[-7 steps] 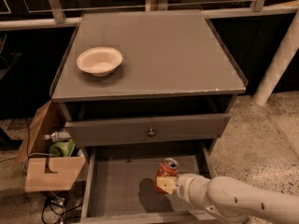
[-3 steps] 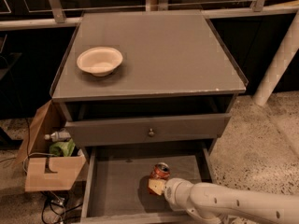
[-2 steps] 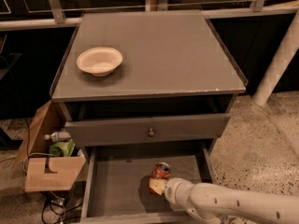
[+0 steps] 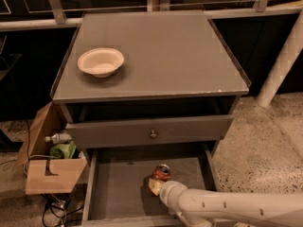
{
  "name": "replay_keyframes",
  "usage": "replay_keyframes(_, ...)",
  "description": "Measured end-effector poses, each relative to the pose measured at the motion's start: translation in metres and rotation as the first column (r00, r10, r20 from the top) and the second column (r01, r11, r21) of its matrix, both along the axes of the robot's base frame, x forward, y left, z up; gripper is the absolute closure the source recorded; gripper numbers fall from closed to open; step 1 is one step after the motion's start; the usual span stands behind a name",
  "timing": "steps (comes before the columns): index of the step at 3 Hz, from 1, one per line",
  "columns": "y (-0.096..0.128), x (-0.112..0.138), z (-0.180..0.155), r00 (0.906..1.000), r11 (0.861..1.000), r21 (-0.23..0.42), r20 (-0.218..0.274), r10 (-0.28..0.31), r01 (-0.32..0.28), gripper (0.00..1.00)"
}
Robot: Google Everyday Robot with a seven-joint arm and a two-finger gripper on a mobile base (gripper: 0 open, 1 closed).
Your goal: Place coke can into middle drawer
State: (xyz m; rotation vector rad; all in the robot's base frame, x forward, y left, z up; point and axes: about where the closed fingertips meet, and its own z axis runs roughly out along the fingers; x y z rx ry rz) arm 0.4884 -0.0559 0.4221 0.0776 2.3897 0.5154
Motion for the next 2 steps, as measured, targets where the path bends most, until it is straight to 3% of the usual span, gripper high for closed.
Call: replay_keyframes(2,-0.0131,0.0201,-0.0204,0.988,0.985,-0.092,0.06,-0.142,0.147,1.0)
